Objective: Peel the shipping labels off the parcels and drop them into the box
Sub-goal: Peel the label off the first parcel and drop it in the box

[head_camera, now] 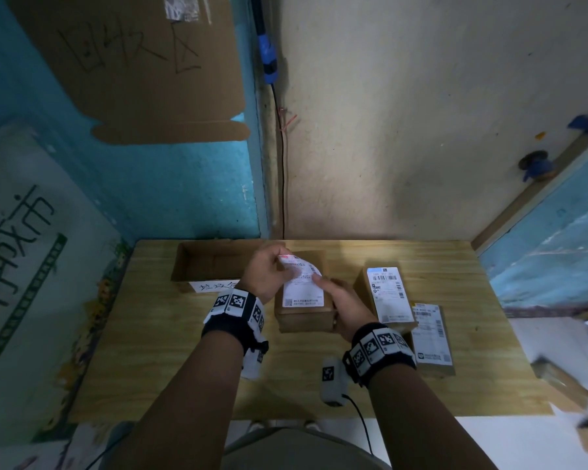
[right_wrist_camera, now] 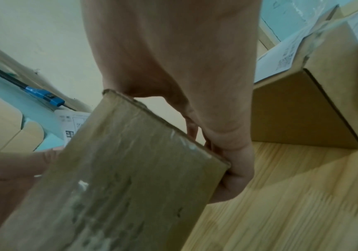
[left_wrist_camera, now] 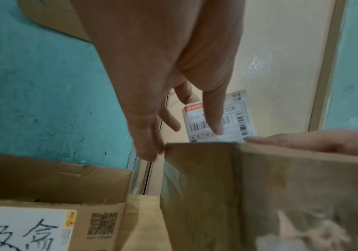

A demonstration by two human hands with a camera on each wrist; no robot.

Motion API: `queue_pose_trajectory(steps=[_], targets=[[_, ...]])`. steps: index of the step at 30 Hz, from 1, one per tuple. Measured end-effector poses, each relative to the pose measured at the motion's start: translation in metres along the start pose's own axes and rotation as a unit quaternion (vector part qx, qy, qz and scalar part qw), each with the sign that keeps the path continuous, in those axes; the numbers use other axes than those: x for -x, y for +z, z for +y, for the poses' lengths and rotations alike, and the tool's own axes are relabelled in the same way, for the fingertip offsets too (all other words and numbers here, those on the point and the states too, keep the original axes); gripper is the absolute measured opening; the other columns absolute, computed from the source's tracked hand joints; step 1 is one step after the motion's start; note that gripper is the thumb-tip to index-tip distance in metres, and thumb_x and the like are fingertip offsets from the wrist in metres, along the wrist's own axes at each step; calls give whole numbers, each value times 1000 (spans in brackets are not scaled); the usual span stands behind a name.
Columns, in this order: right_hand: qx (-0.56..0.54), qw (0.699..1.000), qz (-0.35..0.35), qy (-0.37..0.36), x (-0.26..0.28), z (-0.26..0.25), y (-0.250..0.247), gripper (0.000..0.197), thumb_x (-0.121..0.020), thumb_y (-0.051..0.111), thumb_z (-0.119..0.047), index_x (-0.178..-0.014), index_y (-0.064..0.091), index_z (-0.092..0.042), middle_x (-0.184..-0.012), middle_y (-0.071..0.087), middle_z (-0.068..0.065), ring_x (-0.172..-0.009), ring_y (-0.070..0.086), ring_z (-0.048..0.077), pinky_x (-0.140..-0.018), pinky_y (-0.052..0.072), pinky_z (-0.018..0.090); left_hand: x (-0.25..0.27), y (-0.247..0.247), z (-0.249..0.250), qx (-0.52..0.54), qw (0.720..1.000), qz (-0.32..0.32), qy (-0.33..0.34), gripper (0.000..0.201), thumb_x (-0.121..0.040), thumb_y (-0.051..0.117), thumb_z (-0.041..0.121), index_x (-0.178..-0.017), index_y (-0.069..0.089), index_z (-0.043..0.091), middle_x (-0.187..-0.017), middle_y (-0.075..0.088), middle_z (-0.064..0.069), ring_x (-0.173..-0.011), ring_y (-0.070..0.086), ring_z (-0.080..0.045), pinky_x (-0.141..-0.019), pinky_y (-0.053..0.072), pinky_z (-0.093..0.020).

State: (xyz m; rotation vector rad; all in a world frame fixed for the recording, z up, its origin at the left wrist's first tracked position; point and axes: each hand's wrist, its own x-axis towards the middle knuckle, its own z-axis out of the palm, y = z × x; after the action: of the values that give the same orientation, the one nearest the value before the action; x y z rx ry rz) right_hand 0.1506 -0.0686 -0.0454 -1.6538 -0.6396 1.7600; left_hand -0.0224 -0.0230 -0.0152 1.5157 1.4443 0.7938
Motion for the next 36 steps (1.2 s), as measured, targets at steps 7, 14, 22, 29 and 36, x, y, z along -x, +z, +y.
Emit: queue_pose_trajectory(steps=[7,14,22,29,36], targets=[[-33,999,-3,12,9,-3,-4,53,-82,69,-65,-113,76,-22,-109,78,12,-101,72,32,-98,55,47,7,0,5,1,999,-44,-27,40,-66,83,3,-84,54,25,-93,70,-2,-96,67,-21,-74,59,-48],[8,999,27,-33,0,-2,-2,59,-75,72,-63,-115,78,-21,-103,81,7,-102,75,33,-103,54,52,15,6,19,-66,997,10,-48,18,-82,73,18,-82,55,20,-93,68,0,-89,64,-17,-62,50,-26],[-39,998,43,-20,-1,-10,1,70,-61,75,-68,-106,82,-15,-102,81,12,-99,77,35,-106,53,51,14,-4,33,-41,999,7,-31,19,-81,74,17,-73,57,15,-85,70,-3,-85,67,-17,-71,57,-36],[-41,999,25,-1,-2,-12,-2,62,-73,67,-75,-106,81,-25,-100,82,6,-103,75,31,-104,53,52,10,-14,46,4,1000,0,-14,17,-80,75,11,-80,59,5,-87,72,-7,-84,70,-19,-67,60,-39],[4,998,55,-11,7,-17,4,68,-70,72,-75,-108,77,-18,-90,82,1,-96,76,28,-105,52,47,16,-18,39,42,999,-6,-24,16,-76,77,2,-69,63,9,-76,72,-5,-65,68,-7,-46,45,-15]])
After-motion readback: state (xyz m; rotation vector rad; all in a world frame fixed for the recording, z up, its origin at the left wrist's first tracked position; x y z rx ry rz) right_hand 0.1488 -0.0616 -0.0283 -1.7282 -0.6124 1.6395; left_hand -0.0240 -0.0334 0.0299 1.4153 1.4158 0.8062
